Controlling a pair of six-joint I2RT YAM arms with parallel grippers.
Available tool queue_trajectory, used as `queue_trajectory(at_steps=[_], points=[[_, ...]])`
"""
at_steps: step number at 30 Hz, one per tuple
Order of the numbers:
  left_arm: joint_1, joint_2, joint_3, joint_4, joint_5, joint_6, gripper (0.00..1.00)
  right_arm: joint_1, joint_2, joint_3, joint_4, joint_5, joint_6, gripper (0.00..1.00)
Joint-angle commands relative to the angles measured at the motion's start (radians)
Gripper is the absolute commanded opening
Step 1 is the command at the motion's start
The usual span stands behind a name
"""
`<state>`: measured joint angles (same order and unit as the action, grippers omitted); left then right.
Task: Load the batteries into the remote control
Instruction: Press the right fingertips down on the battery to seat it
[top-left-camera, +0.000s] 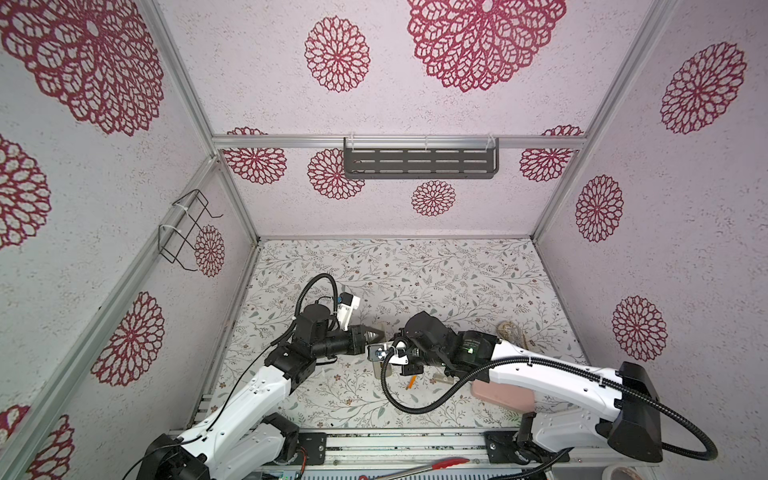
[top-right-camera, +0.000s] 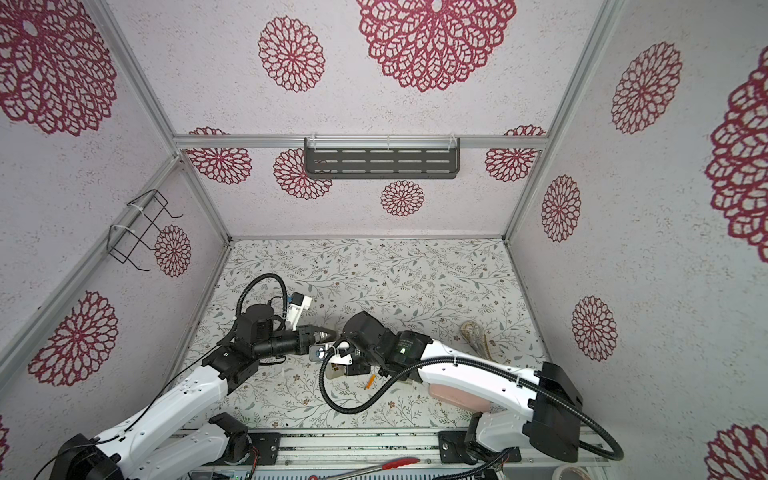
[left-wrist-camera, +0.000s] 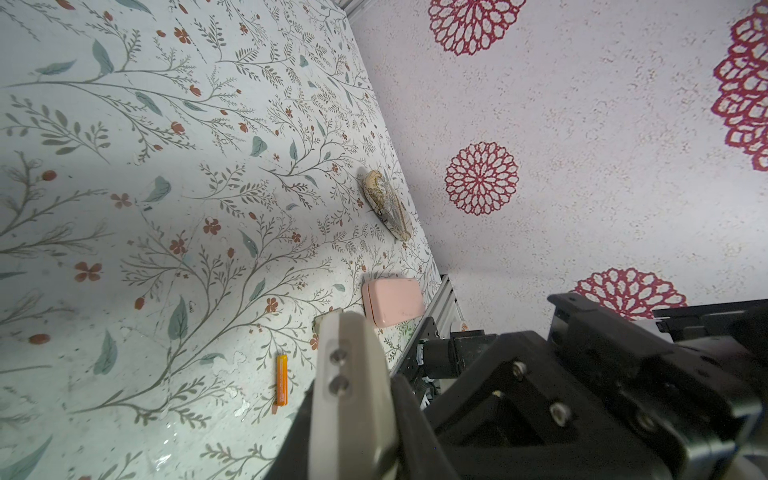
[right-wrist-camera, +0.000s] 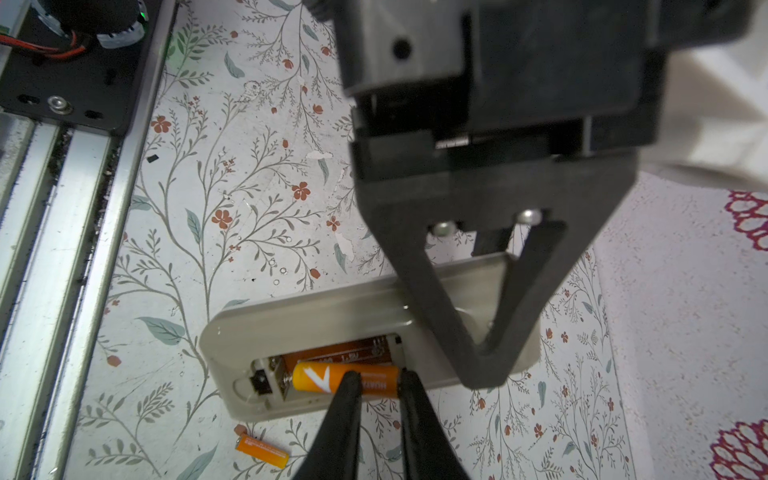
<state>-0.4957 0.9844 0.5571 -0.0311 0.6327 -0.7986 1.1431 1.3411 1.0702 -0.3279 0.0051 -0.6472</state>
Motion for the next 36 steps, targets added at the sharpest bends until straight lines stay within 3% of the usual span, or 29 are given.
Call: queue_trajectory(at_steps=[1, 36], points=[[-0.007, -0.006, 0.03, 0.051, 0.034, -0.001, 0.0, 0.013, 0.023, 0.027, -0.037, 0.015, -0.023, 0.2], [-0.006, -0.006, 0.031, 0.059, 0.032, 0.001, 0.0, 0.049, 0.078, 0.03, -0.091, 0.018, -0.035, 0.13]])
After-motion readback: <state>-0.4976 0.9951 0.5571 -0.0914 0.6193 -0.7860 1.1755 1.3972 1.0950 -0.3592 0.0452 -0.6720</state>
